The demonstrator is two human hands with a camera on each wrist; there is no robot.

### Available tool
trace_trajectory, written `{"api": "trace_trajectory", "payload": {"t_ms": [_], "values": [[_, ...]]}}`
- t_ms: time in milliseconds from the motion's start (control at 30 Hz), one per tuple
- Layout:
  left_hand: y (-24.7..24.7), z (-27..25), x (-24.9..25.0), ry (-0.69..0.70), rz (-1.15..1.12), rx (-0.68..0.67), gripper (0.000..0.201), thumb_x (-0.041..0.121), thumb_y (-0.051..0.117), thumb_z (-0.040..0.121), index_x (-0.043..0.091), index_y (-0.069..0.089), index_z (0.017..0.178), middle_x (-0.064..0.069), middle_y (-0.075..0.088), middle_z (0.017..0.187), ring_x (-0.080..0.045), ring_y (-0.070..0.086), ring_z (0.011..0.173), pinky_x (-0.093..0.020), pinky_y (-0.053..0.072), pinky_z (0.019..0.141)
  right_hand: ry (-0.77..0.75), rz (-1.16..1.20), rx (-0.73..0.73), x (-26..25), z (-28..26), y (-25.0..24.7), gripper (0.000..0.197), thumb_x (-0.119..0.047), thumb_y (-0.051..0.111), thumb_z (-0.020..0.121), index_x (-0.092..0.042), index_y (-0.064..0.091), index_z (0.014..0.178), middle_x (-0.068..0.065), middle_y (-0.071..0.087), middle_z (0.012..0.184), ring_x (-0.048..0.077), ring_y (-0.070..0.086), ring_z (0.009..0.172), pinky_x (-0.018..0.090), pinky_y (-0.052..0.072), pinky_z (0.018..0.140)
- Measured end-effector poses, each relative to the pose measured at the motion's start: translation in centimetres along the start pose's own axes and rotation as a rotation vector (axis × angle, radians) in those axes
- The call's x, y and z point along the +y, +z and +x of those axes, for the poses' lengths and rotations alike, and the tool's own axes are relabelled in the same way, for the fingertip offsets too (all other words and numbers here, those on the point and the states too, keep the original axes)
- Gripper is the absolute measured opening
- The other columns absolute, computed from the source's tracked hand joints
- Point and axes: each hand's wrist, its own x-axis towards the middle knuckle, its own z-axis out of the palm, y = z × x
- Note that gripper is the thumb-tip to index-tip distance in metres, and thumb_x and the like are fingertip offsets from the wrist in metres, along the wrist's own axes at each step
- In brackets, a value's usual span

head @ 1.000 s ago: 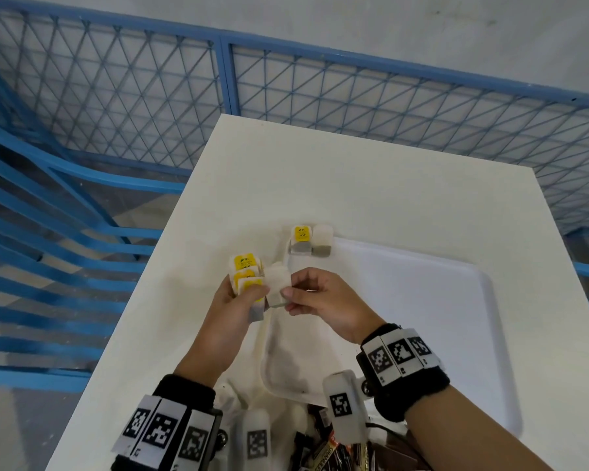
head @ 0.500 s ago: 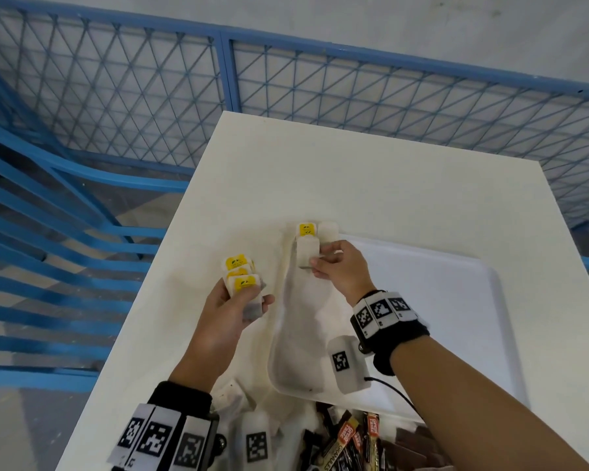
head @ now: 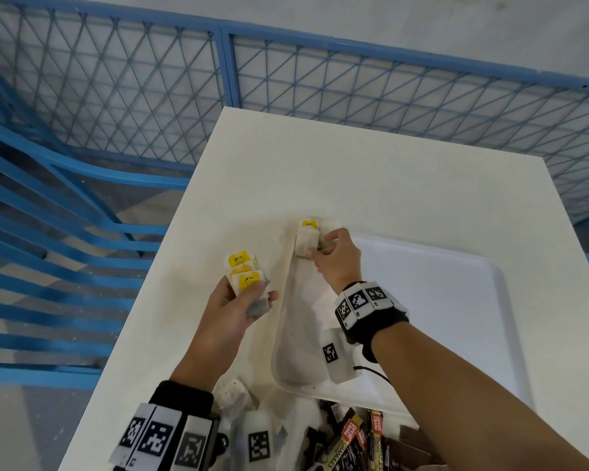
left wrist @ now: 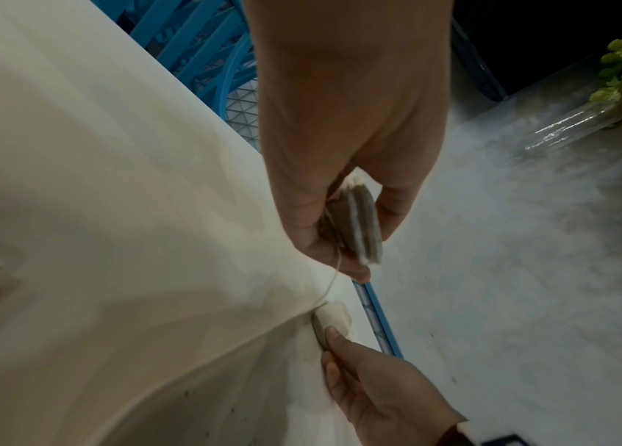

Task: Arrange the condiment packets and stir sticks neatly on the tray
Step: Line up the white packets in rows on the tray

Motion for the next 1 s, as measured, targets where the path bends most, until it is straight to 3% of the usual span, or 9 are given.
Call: {"api": "trace_trajectory", "payload": {"t_ms": [133, 300, 433, 533, 600, 767, 900, 1000], "values": [[0.1, 0.2, -0.2, 0.012, 0.012, -0.029, 0.017, 0.006, 0.055, 0.091, 0.009, 0.058, 0.107, -0.005, 0.065, 0.099, -0.023, 0.069, 0.088, -0.022, 0.056, 0.070, 0.001, -0.011, -0.002, -0.1, -0.1, -0.3, 0.035, -0.011, 0.073, 0.077, -0.015, 0.044, 0.097, 0.011, 0.063, 0.079, 0.026, 0.061, 0.073, 0.041, 0.055, 0.075], [0.2, 0.3, -0.5, 0.033, 0.048, -0.042, 0.018, 0.007, 0.058, 0.088, 0.008, 0.058, 0.107, -0.005, 0.065, 0.098, -0.024, 0.069, 0.091, -0.028, 0.055, 0.076, -0.047, 0.003, -0.042, -1.1, -2.1, -1.2, 0.023, -0.019, 0.069, 0.082, -0.013, 0.051, 0.093, 0.007, 0.061, 0.076, 0.019, 0.059, 0.067, 0.027, 0.048, 0.061], [0.4, 0.5, -0.5, 0.033, 0.046, -0.034, 0.023, 0.007, 0.061, 0.084, 0.007, 0.058, 0.107, -0.006, 0.066, 0.096, -0.024, 0.069, 0.088, -0.033, 0.055, 0.081, 0.002, 0.081, -0.311, -2.7, -5.1, -2.2, 0.017, -0.028, 0.062, 0.088, -0.012, 0.056, 0.091, 0.002, 0.062, 0.074, 0.012, 0.057, 0.058, 0.018, 0.042, 0.051], [0.6, 0.5, -0.5, 0.033, 0.046, -0.057, 0.028, 0.008, 0.062, 0.083, 0.005, 0.057, 0.110, -0.006, 0.068, 0.092, -0.016, 0.070, 0.082, -0.030, 0.053, 0.075, 0.074, 0.239, -0.554, -3.2, -7.3, -2.9, 0.011, -0.022, 0.062, 0.088, -0.013, 0.056, 0.088, 0.003, 0.063, 0.077, 0.014, 0.059, 0.064, 0.021, 0.049, 0.057], [0.7, 0.5, -0.4, 0.034, 0.057, -0.066, 0.030, 0.008, 0.062, 0.084, 0.002, 0.054, 0.113, -0.006, 0.067, 0.087, -0.013, 0.069, 0.077, -0.028, 0.053, 0.073, 0.102, 0.310, -0.640, -3.1, -8.3, -3.1, 0.010, -0.015, 0.065, 0.085, -0.013, 0.055, 0.087, 0.004, 0.063, 0.080, 0.016, 0.061, 0.067, 0.025, 0.053, 0.064], [1.0, 0.3, -0.6, 0.030, 0.056, -0.053, 0.035, 0.009, 0.063, 0.083, 0.001, 0.052, 0.115, -0.009, 0.064, 0.090, -0.020, 0.066, 0.082, -0.029, 0.055, 0.073, 0.122, 0.419, -0.639, -3.0, -9.5, -2.8, 0.024, -0.003, 0.071, 0.079, -0.007, 0.053, 0.094, 0.010, 0.060, 0.083, 0.019, 0.065, 0.067, 0.028, 0.057, 0.069], [1.4, 0.1, -0.4, 0.017, 0.005, -0.057, 0.023, 0.009, 0.059, 0.088, 0.008, 0.055, 0.110, -0.005, 0.065, 0.093, -0.018, 0.065, 0.085, -0.029, 0.054, 0.076, 0.131, 0.469, -0.597, -2.8, -9.7, -3.0, 0.023, 0.001, 0.069, 0.079, -0.006, 0.056, 0.097, 0.009, 0.059, 0.081, 0.016, 0.065, 0.064, 0.025, 0.057, 0.068], [1.2, 0.0, -0.3, 0.006, -0.065, -0.093, 0.023, 0.005, 0.063, 0.080, 0.010, 0.057, 0.102, -0.003, 0.066, 0.088, -0.016, 0.067, 0.081, -0.028, 0.055, 0.073, 0.112, 0.448, -0.581, -2.5, -9.5, -3.4, 0.028, 0.001, 0.067, 0.081, -0.005, 0.060, 0.107, 0.007, 0.059, 0.080, 0.014, 0.065, 0.065, 0.023, 0.056, 0.069]]}}
